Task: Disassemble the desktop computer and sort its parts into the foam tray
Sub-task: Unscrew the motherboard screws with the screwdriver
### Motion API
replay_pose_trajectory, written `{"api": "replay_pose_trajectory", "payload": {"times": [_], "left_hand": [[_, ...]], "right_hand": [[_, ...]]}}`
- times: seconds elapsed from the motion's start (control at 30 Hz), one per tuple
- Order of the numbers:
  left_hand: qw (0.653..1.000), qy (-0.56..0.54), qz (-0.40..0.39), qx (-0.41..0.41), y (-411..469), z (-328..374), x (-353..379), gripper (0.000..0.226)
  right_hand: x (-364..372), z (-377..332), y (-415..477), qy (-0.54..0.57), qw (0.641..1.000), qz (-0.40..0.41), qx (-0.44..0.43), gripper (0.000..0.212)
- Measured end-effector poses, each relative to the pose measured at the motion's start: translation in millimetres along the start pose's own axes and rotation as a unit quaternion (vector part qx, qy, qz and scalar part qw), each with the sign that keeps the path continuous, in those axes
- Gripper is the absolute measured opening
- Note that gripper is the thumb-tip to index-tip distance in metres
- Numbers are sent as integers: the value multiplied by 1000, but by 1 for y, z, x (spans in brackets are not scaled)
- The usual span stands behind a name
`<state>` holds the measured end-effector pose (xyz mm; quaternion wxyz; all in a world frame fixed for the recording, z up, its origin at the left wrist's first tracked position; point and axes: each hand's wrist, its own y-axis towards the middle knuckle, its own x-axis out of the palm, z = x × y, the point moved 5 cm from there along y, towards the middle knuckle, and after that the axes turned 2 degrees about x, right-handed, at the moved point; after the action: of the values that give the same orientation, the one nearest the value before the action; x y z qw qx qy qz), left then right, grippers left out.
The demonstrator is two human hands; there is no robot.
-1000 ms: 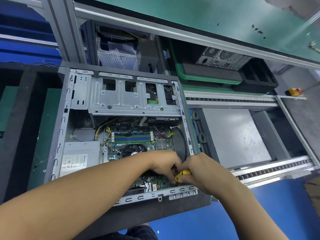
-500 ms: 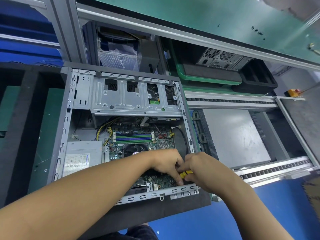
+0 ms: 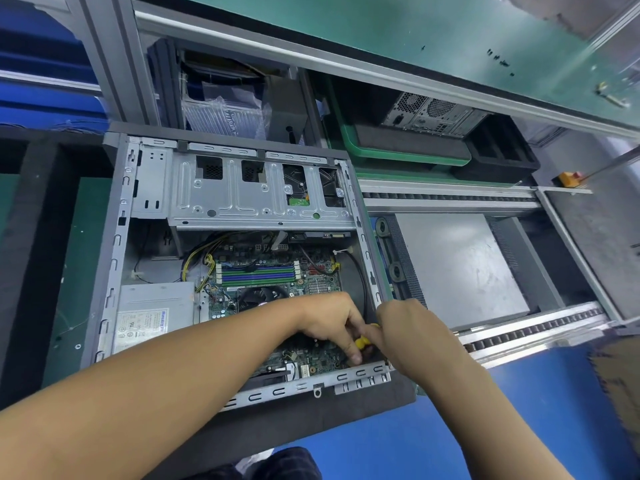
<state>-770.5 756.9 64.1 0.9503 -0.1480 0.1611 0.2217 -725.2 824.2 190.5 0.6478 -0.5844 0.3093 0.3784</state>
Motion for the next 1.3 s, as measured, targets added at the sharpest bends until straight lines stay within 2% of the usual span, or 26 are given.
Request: {"api": "replay_pose_trajectory", "payload": {"times": [0.1, 0.23, 0.37, 0.47, 0.57, 0.67, 0.8, 0.9, 1.03, 1.13, 1.23, 1.3], "left_hand": [[1000, -11, -15, -7, 0, -2, 0, 30], [999, -2, -52, -12, -1, -2, -2, 26], [998, 15, -65, -14, -2, 0, 1, 30], [998, 41, -57, -1, -1, 3, -1, 27], [997, 65, -45, -8, 3, 0, -3, 29], [995, 82, -53, -3, 5, -2, -1, 33], [996, 63, -58, -8, 5, -1, -5, 21], [997, 55, -53, -3, 5, -1, -8, 32], [996, 78, -40, -3, 4, 5, -8, 19], [994, 107, -22, 7, 4, 9, -11, 28], [993, 117, -21, -2, 2, 10, -12, 29], [992, 121, -29, -2, 3, 12, -11, 30]], "right_hand": [[-5, 0, 0, 15, 1000, -17, -13, 37], [-5, -6, -6, 11, 998, -17, -52, 21], [-4, -8, -5, 15, 995, -36, -89, 21], [-8, -4, -4, 53, 995, -28, -81, 25], [-3, -3, -2, 44, 998, 2, -50, 31], [3, -7, 1, 56, 996, 8, -62, 24], [0, -6, 3, 62, 994, -2, -92, 2], [3, -5, 2, 58, 992, -10, -110, 14], [6, 1, 4, 92, 989, -14, -119, 14], [6, 3, 4, 132, 986, 23, -99, 20], [12, 7, 4, 86, 993, 59, -50, 28], [14, 5, 2, 68, 994, 62, -55, 27]]}}
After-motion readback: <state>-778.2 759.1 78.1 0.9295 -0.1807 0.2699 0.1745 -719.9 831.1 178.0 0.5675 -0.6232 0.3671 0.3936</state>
